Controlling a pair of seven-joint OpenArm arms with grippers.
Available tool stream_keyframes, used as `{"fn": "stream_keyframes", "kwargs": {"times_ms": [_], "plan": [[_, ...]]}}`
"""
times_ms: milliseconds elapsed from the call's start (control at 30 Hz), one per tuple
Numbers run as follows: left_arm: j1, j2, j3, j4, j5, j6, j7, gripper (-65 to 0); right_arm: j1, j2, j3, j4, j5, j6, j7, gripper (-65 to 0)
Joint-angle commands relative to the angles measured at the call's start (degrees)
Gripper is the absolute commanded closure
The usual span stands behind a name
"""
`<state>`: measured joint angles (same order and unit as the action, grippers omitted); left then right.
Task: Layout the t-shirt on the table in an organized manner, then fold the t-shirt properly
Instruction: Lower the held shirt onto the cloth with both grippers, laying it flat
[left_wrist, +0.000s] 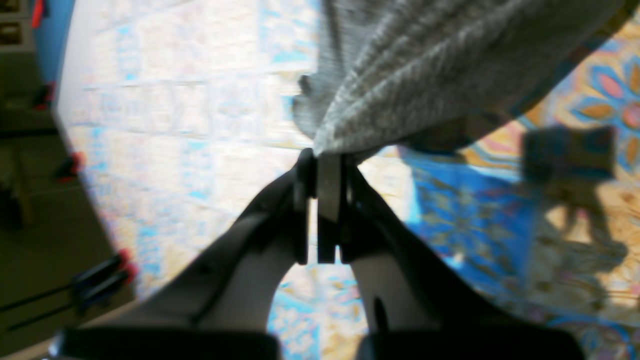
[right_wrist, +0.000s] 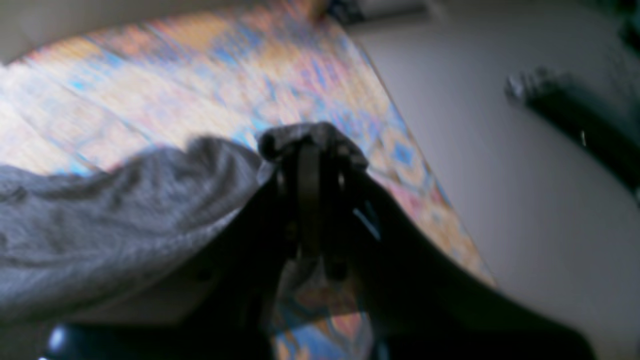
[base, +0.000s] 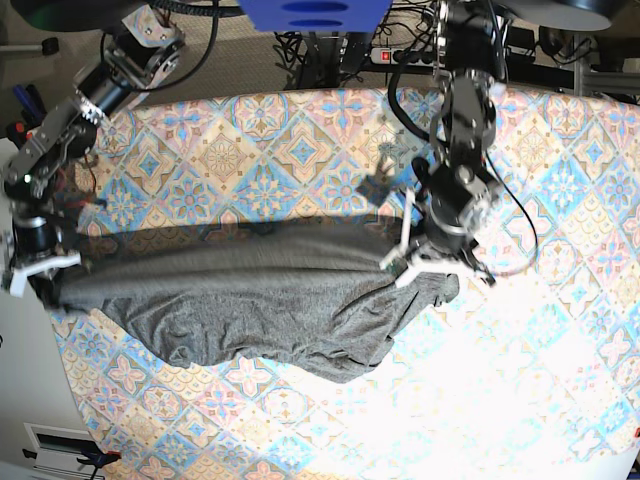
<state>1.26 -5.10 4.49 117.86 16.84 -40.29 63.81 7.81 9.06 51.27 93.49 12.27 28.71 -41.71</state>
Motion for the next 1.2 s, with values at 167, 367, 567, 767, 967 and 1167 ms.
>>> {"fn": "stream_keyframes", "kwargs": {"times_ms": [167, 367, 567, 767, 967, 1167], "plan": [[10.6, 0.0, -0.1, 1.0, 0.3, 0.3, -5.0, 0.0, -3.8, -0.8, 2.7, 1.1, 1.3, 0.3, 1.8, 0.0], [16.9, -1.4, -0.8, 0.9, 0.0, 0.3, -5.2, 0.0, -8.6, -2.6, 2.7, 1.0, 1.3, 0.3, 1.7, 0.0], [20.6, -3.5, -2.3, 0.8, 0.0, 0.3, -5.2, 0.0, -11.8, -4.1, 3.6, -0.6, 1.3, 0.3, 1.7, 0.0], [21.4, -5.4, -2.4, -0.1, 0.2, 0.3, -5.1, 0.0, -12.2, -5.1, 7.2, -2.7, 1.3, 0.3, 1.7, 0.0], [19.3, -5.1, -2.4, -0.1, 0.3, 0.3, -5.1, 0.0, -11.9, -5.1, 7.5, -2.4, 1.2, 0.4, 1.7, 0.0], [10.1, -4.3, -4.4, -0.2, 0.4, 0.3, -4.8, 0.0, -11.7, -5.1, 7.4, -2.5, 1.2, 0.4, 1.8, 0.0]]}}
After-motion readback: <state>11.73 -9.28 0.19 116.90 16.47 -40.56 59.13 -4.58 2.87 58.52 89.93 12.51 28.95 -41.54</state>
